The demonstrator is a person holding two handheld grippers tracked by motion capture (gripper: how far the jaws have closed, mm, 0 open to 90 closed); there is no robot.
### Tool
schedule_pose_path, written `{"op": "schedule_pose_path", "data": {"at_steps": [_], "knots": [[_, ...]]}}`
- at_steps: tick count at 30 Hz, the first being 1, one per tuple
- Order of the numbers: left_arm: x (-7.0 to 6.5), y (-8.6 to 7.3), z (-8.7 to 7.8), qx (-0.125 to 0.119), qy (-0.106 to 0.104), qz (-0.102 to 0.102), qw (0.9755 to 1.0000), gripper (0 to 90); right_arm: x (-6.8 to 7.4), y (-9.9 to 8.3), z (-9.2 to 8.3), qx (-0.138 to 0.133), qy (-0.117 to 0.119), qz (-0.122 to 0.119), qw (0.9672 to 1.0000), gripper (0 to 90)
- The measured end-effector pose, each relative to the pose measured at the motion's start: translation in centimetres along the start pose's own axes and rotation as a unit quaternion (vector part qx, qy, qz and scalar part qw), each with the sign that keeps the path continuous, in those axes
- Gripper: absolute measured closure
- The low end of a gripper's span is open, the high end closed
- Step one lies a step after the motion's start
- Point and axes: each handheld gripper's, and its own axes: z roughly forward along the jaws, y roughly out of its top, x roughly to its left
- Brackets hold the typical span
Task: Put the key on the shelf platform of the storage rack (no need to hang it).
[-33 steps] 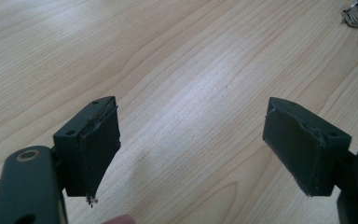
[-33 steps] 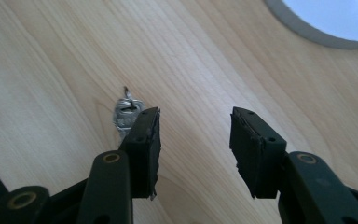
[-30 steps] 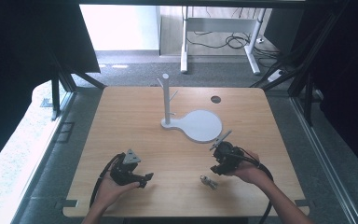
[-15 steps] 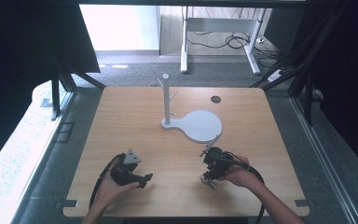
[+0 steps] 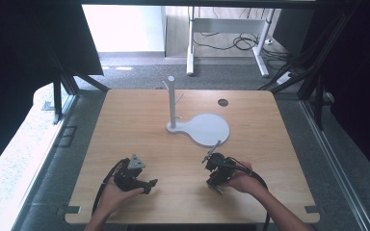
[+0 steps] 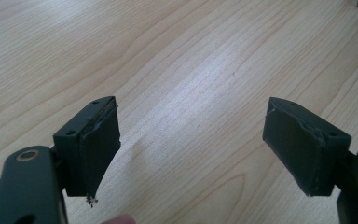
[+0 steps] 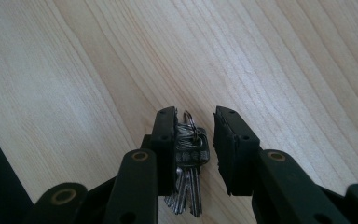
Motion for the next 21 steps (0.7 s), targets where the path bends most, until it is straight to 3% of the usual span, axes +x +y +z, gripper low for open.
{"op": "schedule_pose_path", "data": {"at_steps": [6, 11, 21], "knots": [[-0.01, -0.01, 0.04, 0.001, 0.000, -0.001, 1.0000, 19.2, -0.06, 0.18, 0.66, 0.009, 0.005, -0.006, 0.9999, 71.7], [0.07, -0.06, 0.07, 0.002, 0.001, -0.002, 1.0000, 19.3, -0.31, 0.36, 0.97, 0.011, 0.011, 0.010, 0.9998, 76.7], [0.17, -0.10, 0.10, 0.003, 0.003, 0.000, 1.0000, 19.4, -0.88, 0.33, 0.93, 0.021, 0.032, 0.019, 0.9991, 88.0]]}}
